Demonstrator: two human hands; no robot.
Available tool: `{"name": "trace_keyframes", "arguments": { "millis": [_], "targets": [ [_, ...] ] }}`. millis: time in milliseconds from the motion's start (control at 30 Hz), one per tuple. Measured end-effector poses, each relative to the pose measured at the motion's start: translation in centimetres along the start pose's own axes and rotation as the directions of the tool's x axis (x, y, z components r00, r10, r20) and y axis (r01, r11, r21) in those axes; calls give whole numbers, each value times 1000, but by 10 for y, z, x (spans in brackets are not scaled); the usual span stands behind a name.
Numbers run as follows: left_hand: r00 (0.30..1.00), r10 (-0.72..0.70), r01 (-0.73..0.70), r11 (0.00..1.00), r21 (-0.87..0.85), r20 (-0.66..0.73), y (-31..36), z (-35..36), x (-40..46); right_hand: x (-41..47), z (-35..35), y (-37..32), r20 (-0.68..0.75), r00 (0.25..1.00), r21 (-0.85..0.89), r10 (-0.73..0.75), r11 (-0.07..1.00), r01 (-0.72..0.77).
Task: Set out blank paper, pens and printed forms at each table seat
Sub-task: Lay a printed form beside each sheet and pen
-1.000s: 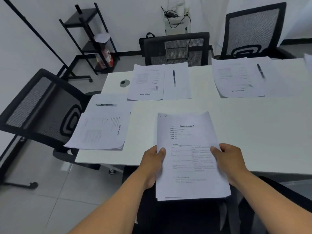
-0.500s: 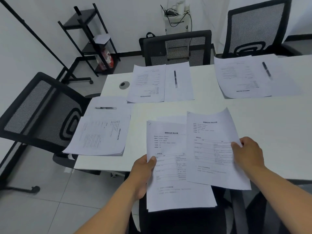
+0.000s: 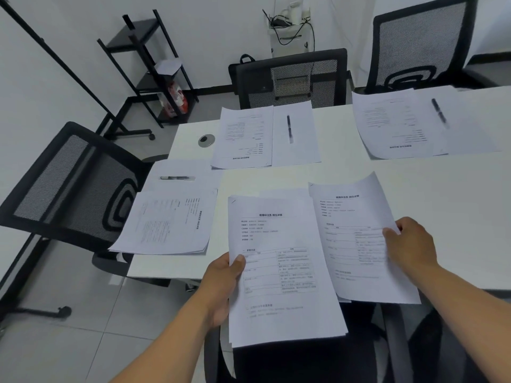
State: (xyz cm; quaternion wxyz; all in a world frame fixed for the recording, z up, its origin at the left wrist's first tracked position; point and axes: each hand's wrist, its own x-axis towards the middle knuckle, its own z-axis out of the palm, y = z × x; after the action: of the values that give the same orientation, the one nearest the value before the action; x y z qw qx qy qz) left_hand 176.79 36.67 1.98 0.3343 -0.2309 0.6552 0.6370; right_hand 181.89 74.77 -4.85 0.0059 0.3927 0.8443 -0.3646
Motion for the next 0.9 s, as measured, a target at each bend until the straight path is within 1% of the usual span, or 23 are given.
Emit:
{"name": "trace_keyframes", "arguments": {
  "millis": [567,733,833,900],
  "targets": [
    [998,37,-36,999,-24,49,22,16,-27,-8,-4,-2,5,1000,3,4,1000,-4],
    [996,58,-58,998,-5,70,25,21,-34,-16,-8,-3,21,1000,15,18,1000,-18],
    [994,67,-67,998,5,84,27,23,-39,-27,-12,-8,-30,999,-82,29,996,-31],
    [992,77,-78,997,13,97,30,24,-42,-36,-16,-14,-41,999,-73,-22,997,19]
  ]
}}
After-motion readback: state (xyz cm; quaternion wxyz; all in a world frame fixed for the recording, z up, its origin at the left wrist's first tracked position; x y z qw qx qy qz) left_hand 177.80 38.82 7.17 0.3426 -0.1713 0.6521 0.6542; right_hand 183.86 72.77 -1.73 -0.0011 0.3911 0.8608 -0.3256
